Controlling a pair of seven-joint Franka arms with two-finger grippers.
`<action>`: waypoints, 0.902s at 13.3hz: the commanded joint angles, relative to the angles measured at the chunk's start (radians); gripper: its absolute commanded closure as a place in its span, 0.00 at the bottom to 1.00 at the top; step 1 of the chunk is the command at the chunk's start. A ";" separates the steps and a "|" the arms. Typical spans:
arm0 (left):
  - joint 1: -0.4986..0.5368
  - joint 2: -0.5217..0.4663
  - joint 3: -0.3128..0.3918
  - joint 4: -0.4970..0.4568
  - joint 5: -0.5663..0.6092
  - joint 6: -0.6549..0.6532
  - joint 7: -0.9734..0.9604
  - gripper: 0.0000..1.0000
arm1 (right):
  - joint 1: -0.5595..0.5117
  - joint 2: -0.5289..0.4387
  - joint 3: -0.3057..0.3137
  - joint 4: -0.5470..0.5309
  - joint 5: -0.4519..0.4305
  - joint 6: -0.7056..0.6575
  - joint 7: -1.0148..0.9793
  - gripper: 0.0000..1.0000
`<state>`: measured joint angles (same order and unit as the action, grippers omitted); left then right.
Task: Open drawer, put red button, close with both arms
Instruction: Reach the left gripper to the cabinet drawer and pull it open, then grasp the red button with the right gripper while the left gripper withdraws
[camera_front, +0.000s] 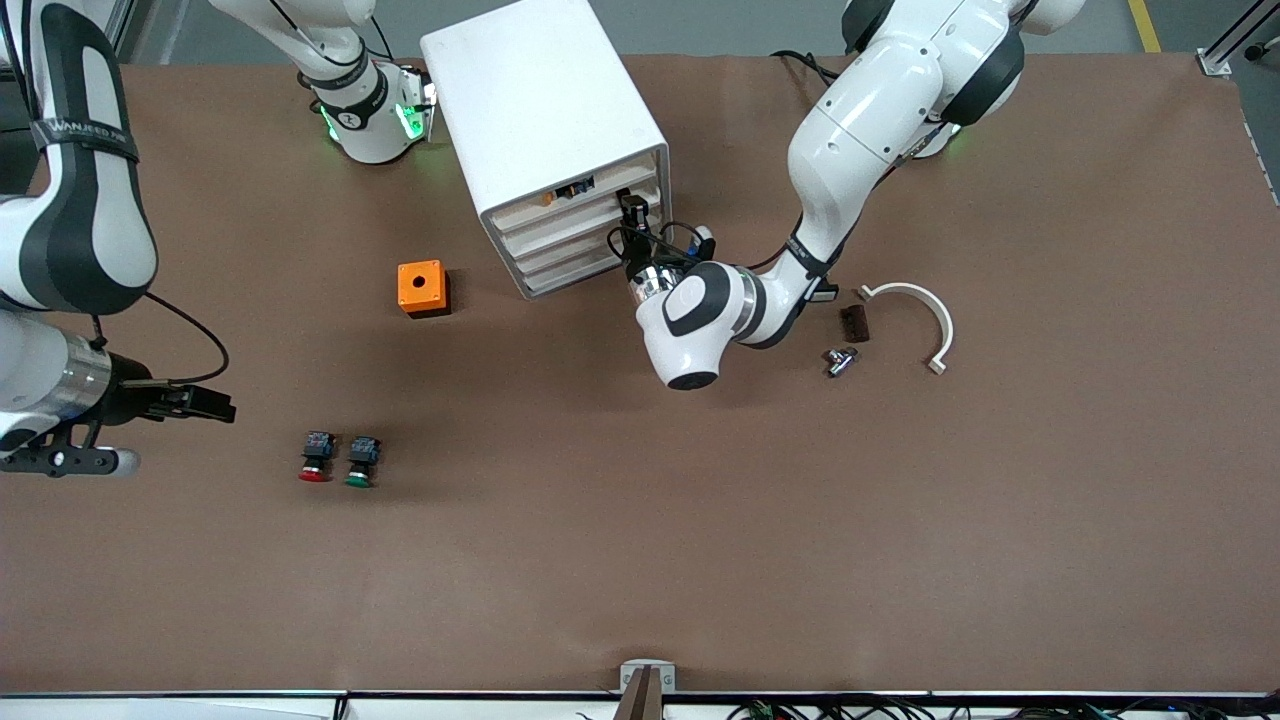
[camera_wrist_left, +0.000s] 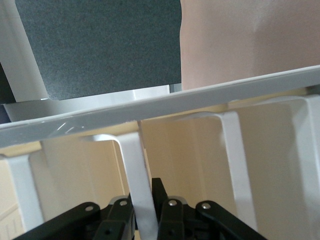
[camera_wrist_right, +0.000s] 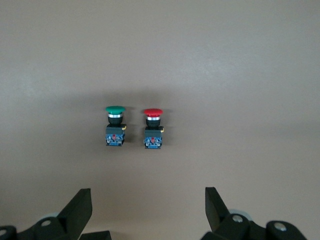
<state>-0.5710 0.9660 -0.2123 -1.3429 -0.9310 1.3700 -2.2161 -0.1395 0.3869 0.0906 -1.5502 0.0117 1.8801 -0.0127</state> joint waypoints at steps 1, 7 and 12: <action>0.034 0.005 0.014 0.019 -0.035 -0.009 -0.028 0.87 | -0.005 0.059 0.008 -0.002 0.016 0.056 0.002 0.00; 0.100 0.008 0.071 0.044 -0.098 0.014 -0.039 0.85 | -0.011 0.191 0.008 -0.005 0.016 0.140 0.033 0.00; 0.172 0.007 0.073 0.061 -0.147 0.047 -0.034 0.81 | -0.014 0.283 0.008 -0.027 0.030 0.214 0.050 0.00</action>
<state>-0.4179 0.9661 -0.1392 -1.3045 -1.0476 1.4114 -2.2354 -0.1419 0.6518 0.0884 -1.5701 0.0203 2.0715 0.0220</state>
